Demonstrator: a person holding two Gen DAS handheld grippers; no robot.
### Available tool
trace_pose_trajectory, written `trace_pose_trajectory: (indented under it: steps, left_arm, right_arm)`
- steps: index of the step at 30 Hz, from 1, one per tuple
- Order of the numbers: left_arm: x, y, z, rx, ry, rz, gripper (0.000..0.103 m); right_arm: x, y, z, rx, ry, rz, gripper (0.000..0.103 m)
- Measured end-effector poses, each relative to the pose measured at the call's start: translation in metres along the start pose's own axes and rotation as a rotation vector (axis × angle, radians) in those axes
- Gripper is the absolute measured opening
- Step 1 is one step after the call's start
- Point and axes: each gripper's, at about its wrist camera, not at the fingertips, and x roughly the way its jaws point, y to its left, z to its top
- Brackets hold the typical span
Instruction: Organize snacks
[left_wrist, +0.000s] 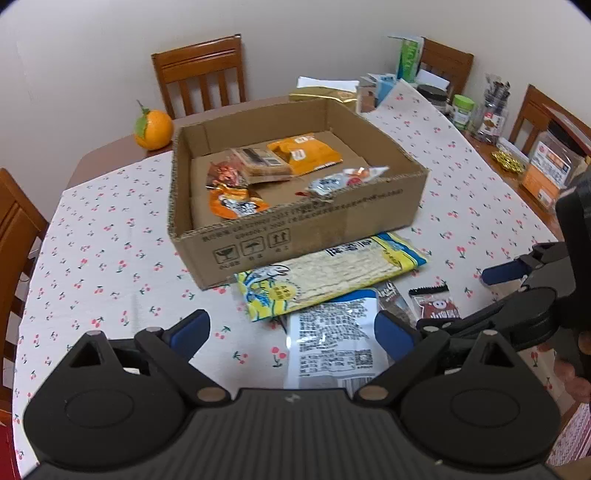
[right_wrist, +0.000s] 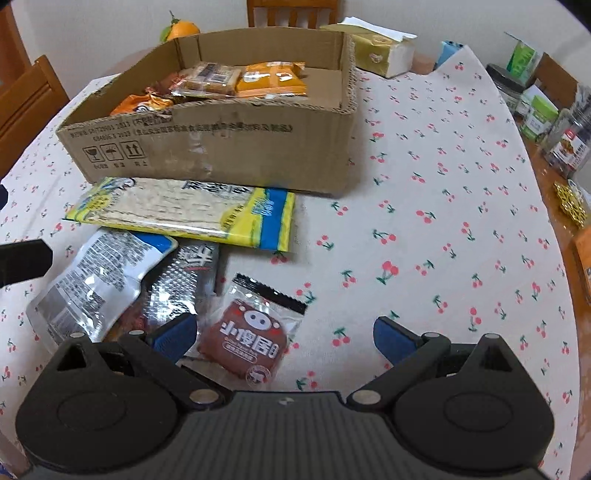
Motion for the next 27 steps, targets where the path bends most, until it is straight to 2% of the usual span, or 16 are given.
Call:
trace_pose_trajectory:
  steps: [7, 10, 16, 23, 26, 27]
  left_arm:
    - [0.012, -0.012, -0.003, 0.038, 0.027, -0.021, 0.096]
    - [0.019, -0.017, -0.006, 0.046, 0.048, -0.032, 0.096]
    - [0.035, -0.021, -0.012, 0.02, 0.101, -0.046, 0.095]
    - [0.051, -0.023, -0.016, 0.001, 0.124, -0.052, 0.095]
    - [0.054, -0.022, -0.015, -0.009, 0.13, -0.07, 0.093]
    - [0.054, -0.022, -0.015, -0.009, 0.131, -0.075, 0.088]
  right_arm:
    - [-0.002, -0.017, -0.011, 0.012, 0.017, -0.067, 0.103]
    - [0.0, -0.026, -0.015, 0.032, 0.036, -0.047, 0.103]
    - [-0.002, -0.026, -0.02, -0.002, 0.01, -0.037, 0.103]
    - [-0.002, -0.027, -0.021, -0.025, -0.014, -0.024, 0.103]
    - [-0.002, -0.027, -0.022, -0.028, -0.024, -0.023, 0.103]
    - [-0.003, -0.027, -0.023, -0.029, -0.025, -0.023, 0.103]
